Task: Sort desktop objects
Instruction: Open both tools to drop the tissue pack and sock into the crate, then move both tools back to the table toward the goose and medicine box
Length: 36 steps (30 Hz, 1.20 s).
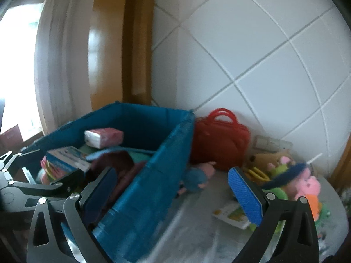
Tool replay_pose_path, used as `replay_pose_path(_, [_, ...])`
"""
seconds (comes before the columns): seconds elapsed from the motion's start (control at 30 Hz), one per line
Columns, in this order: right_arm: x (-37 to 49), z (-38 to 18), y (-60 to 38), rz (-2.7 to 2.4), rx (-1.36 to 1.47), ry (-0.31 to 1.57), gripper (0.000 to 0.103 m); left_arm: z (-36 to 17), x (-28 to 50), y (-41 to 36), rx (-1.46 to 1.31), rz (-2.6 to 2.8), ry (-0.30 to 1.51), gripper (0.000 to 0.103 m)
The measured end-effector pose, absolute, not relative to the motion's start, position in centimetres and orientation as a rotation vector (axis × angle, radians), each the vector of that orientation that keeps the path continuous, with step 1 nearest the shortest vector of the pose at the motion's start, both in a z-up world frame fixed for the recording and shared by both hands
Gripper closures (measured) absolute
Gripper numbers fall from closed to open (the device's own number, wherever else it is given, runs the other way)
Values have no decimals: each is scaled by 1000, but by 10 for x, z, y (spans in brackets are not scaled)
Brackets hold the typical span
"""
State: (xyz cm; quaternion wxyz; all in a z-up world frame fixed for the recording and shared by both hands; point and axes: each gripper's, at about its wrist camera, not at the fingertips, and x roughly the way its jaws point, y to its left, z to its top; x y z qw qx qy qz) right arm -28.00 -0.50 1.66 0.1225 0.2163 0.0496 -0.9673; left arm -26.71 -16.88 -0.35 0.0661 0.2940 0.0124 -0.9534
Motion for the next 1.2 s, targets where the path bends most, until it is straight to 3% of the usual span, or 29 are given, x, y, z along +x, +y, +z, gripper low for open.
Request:
replay_pose_path(0.73, [-224,-26,275,-3009,819,32,0,-51,-247,102,1087,-3028,-42,0])
replay_pose_path(1.2, [-188,-55,384,-3235,1023,-99,0,-82,-258,211,1245,-3205,-219,0])
